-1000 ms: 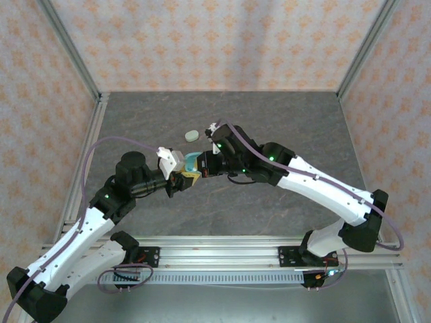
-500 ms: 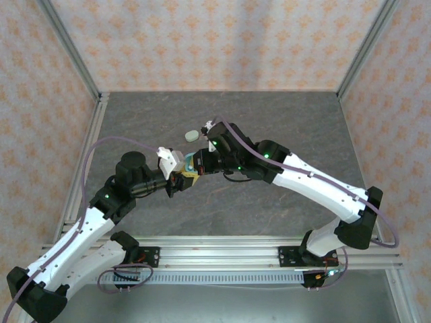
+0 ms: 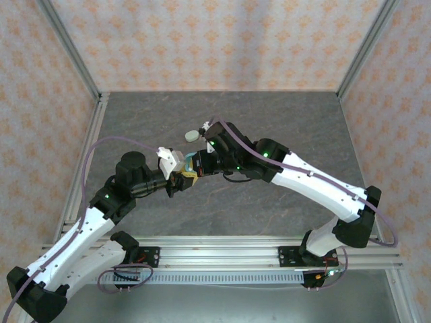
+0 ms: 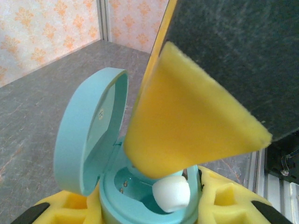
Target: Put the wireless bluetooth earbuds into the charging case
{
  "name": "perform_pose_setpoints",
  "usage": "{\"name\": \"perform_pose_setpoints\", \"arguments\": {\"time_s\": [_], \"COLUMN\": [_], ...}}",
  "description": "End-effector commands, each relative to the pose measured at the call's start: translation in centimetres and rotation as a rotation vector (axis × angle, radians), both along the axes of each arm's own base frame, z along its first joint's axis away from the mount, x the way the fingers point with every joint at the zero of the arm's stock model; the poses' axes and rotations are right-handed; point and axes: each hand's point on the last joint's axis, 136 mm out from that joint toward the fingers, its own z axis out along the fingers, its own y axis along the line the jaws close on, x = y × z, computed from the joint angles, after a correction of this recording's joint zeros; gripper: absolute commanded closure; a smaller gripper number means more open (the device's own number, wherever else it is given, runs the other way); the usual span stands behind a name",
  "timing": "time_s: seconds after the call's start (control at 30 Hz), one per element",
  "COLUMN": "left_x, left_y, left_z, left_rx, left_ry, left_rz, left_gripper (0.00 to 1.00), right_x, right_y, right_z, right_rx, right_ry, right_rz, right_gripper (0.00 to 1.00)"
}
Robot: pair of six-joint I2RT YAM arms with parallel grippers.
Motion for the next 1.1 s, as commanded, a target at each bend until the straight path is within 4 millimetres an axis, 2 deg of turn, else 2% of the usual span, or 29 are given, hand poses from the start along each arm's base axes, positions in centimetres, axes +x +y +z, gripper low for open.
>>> {"name": "perform_pose_setpoints", "arguments": {"time_s": [0.0, 0.23, 0.5, 0.83, 1.07], "left_x": [0.7, 0.6, 0.5, 0.4, 0.3], "left_y": [0.1, 0.0, 0.0, 0.0, 0.1], "left_z": [2.0, 2.1, 2.1, 1.9, 1.9], "left_rx": [-0.029, -0.036, -0.04, -0.039, -0.037], "left_ry": [-0.058, -0.053, -0.049, -0.047, -0.048], "left_rz": [0.017, 0.016, 0.012, 0.011, 0.014], "left_gripper": [0.78, 0.77, 0.77, 0.77, 0.77], "right_x": [-0.4, 0.1, 1.0, 0.8, 1.3], "right_y": [-0.4, -0.5, -0.7, 0.8, 1.4], "right_z": [-0.7, -0.6, 0.2, 0.3, 0.9], "right_rx": [-0.064, -0.078, -0.061, -0.018, -0.002], "right_ry": [0.003, -0.009, -0.045, -0.023, -0.031], "right_rz": [0.015, -0.007, -0.048, -0.023, -0.027], "right_gripper": [0.96, 0.82, 0.7, 0.7, 0.78]}}
